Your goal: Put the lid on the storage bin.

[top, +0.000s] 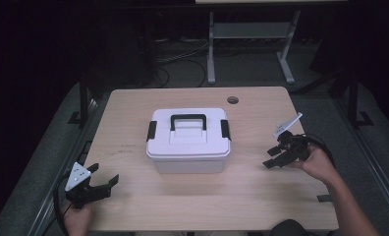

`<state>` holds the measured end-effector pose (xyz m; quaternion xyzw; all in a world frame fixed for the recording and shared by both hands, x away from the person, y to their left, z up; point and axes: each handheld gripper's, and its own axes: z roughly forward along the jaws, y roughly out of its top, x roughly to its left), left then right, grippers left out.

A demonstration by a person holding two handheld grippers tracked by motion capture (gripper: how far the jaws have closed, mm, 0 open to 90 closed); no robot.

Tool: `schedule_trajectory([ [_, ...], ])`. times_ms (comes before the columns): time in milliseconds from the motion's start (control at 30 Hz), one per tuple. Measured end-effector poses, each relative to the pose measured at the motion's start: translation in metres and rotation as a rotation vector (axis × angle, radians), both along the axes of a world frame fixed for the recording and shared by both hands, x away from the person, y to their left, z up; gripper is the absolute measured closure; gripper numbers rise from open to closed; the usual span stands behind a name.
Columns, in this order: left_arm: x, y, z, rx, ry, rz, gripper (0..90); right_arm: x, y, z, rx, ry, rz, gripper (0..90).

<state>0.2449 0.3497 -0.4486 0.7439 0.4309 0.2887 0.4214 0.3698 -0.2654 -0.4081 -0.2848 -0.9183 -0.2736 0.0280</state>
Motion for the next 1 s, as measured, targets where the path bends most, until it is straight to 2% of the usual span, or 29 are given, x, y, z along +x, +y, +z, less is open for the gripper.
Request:
schedule_trajectory([
  [533,0.000,-0.001,0.000,0.007,-0.004,-0.004,13.4,-0.014,-0.015,-0.022,0.029,0.028,-0.032,38.4],
  [1000,0.000,-0.002,0.001,0.012,-0.007,-0.003,13.4,-0.027,-0.022,-0.032,0.050,0.035,-0.049,38.3],
])
